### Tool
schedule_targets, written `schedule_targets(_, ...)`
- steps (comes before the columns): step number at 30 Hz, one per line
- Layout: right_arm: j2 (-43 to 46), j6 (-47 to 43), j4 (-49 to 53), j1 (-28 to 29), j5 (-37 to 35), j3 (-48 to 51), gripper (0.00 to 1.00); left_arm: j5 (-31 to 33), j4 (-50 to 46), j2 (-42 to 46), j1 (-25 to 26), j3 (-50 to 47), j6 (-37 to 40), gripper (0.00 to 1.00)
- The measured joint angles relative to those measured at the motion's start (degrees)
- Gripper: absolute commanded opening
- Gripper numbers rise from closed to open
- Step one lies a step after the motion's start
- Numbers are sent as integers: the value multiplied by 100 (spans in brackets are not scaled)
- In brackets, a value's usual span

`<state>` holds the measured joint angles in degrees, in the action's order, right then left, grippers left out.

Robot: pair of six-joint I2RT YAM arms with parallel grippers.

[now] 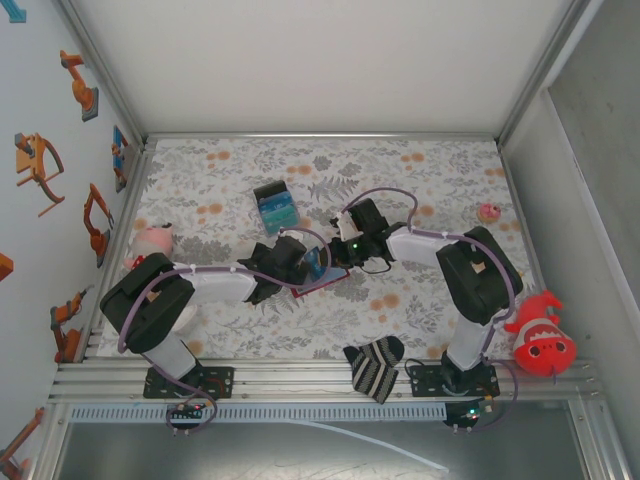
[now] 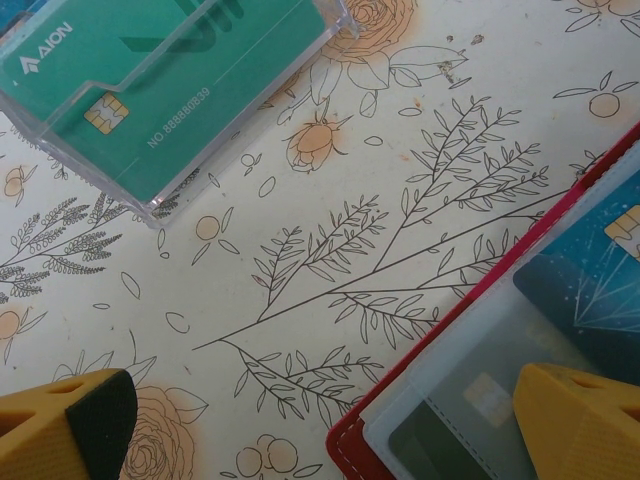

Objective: Take the credit cards out of the card holder

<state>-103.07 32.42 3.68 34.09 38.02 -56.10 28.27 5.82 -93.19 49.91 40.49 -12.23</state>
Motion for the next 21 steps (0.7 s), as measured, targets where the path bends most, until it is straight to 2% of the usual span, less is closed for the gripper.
schedule_targets(7,-52,61,-92,0,-20,2,0,9,2,0,0,-2,-15,97)
schedule_targets(13,33,-157,181,0,-304,2,0,26,44,90,0,-98,-17,97)
schedule_targets(21,758,-562,535,0,-675,2,0,70,-157,627,0,-337,-13,97)
